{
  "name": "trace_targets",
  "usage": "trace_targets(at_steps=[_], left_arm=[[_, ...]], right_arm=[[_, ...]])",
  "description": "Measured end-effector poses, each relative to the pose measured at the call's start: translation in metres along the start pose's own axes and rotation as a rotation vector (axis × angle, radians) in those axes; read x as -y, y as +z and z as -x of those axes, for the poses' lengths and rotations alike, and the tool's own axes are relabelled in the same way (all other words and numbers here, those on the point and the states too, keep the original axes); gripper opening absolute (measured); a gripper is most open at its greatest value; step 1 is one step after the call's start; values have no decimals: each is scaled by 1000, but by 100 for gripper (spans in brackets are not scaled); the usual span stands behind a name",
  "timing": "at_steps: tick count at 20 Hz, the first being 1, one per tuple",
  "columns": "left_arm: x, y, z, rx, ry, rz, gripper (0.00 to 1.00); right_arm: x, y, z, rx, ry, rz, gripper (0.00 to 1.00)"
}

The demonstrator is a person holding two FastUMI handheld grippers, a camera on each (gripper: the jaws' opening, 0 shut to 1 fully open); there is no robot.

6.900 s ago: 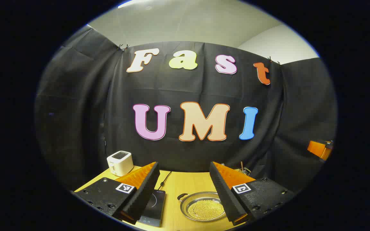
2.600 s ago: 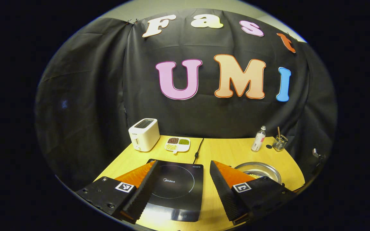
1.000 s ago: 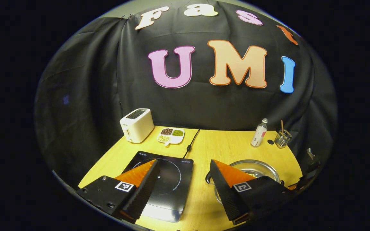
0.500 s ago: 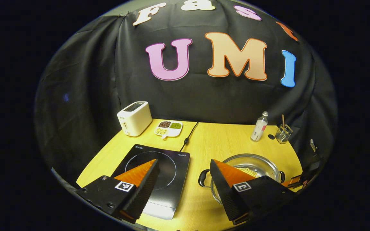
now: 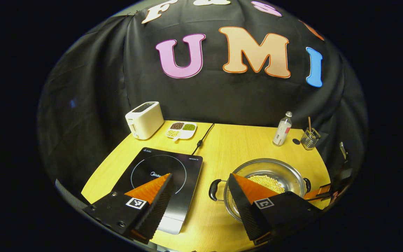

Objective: First push the handle of the pot to place it horizontally, then grasp the pot with both hands and set it on the induction cooktop.

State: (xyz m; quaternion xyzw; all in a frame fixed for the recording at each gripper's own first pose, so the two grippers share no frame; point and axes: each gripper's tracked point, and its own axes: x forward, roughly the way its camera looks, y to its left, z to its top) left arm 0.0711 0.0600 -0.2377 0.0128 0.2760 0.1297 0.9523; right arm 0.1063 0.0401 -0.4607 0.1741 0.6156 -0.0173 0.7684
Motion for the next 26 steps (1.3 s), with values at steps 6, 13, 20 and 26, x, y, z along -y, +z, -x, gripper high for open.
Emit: trace_targets(at_steps=[6, 13, 20, 26], left_arm=[[0, -8, 0, -25, 13, 1, 95], [3, -14, -2, -41, 1, 3, 96], [12, -28, -9, -93, -31, 14, 95], [23, -36, -21, -133, -62, -8, 96]], right_arm=[[0, 6, -1, 7, 2, 19, 16], [4, 5, 7, 27, 1, 19, 16], [25, 9, 16, 47, -14, 21, 31], [21, 25, 23, 81, 34, 63, 100]])
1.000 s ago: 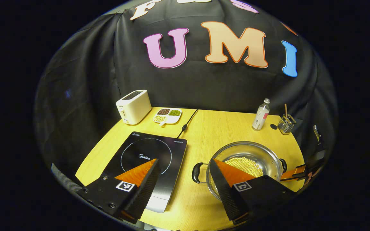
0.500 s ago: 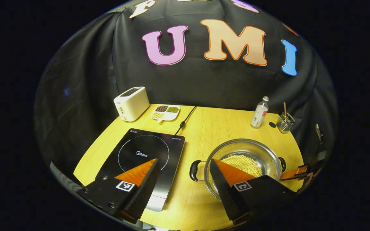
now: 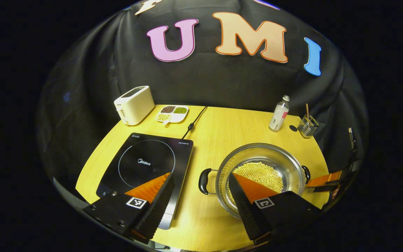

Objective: First push the handle of the pot to place it horizontally, then grasp the pot with both hands and set it on the induction cooktop.

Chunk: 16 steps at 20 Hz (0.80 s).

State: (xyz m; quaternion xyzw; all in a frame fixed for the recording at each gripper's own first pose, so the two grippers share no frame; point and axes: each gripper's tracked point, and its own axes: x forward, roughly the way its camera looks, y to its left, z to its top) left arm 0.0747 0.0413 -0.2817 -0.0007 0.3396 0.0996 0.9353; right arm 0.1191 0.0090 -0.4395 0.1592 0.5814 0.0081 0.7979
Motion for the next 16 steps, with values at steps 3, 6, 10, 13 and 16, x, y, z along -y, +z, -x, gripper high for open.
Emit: trace_targets(at_steps=[3, 6, 10, 13, 16], left_arm=[[7, -6, -9, -38, -28, -3, 96], [9, -11, -20, -82, -32, -19, 96], [9, -18, -37, -138, -34, -34, 96], [12, -28, -52, -193, -55, -25, 96], [14, -38, -66, -258, -76, -9, 96]], right_arm=[[-7, 9, -1, 5, 10, 49, 94], [-20, 16, -9, -10, 33, 63, 94], [-32, 21, -24, -36, 52, 82, 100], [-40, 18, -35, -66, 69, 101, 94], [-44, 16, -46, -98, 78, 121, 100]])
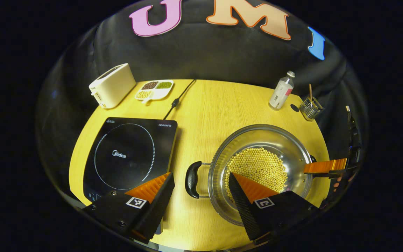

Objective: First push the handle of the pot to place it horizontally, then grasp the pot with both hands and set it on the induction cooktop.

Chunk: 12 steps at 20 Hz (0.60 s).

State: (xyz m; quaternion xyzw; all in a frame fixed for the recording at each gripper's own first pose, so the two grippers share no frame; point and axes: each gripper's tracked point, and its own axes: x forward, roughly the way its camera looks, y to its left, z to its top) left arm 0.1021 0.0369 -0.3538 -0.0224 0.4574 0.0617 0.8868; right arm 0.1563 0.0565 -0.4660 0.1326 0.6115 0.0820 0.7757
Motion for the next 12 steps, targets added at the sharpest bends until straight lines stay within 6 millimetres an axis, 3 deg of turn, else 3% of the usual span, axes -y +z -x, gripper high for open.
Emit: trace_targets(at_steps=[5, 6, 7, 8, 12], left_arm=[[4, -6, -19, -77, -26, -50, 94], [5, -7, -23, -90, -29, -64, 98], [4, -8, -26, -108, -27, -77, 97], [5, -10, -30, -124, -26, -86, 93], [6, -20, -46, -190, -32, -87, 93]], right_arm=[[-3, -6, -15, -55, 13, 20, 99], [-3, -6, -17, -64, 13, 23, 99], [-3, -8, -21, -73, 15, 28, 98], [-3, -8, -24, -81, 17, 32, 88], [-4, -11, -34, -120, 30, 33, 89]])
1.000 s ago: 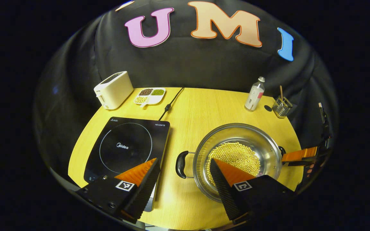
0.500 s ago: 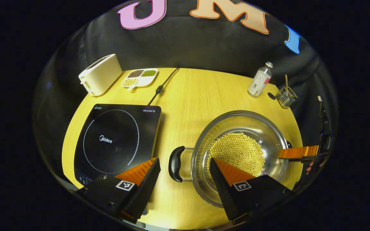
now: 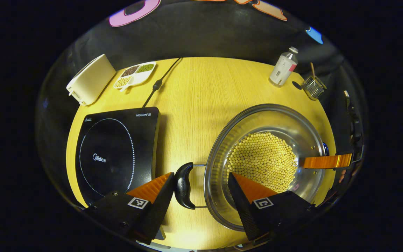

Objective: First push the handle of the pot to place it horizontally, then grasp the pot with both hands and set it on the induction cooktop.

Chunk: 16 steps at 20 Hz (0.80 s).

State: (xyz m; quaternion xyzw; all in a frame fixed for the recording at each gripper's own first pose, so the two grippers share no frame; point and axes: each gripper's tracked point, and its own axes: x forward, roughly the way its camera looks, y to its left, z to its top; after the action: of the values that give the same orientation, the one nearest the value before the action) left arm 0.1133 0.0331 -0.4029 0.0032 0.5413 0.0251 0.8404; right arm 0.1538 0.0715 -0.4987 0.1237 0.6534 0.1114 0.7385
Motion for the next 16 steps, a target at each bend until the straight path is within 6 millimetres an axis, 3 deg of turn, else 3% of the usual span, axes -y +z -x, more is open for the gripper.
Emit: trace_targets(at_steps=[4, 5, 10, 11, 16], left_arm=[[-1, -7, -14, -54, -22, 37, 93], [-1, -9, -16, -66, -29, 47, 93], [-5, -14, -24, -107, -37, 77, 83], [-7, -15, -24, -111, -33, 75, 81], [-8, -16, -26, -129, -46, 97, 70]], right_arm=[[1, 2, -8, -25, 11, -19, 88], [-1, 4, -10, -31, 26, -27, 77], [-2, 2, -13, -49, 32, -14, 76], [-2, 1, -13, -55, 35, -12, 65], [6, 3, -14, -51, 19, -25, 58]])
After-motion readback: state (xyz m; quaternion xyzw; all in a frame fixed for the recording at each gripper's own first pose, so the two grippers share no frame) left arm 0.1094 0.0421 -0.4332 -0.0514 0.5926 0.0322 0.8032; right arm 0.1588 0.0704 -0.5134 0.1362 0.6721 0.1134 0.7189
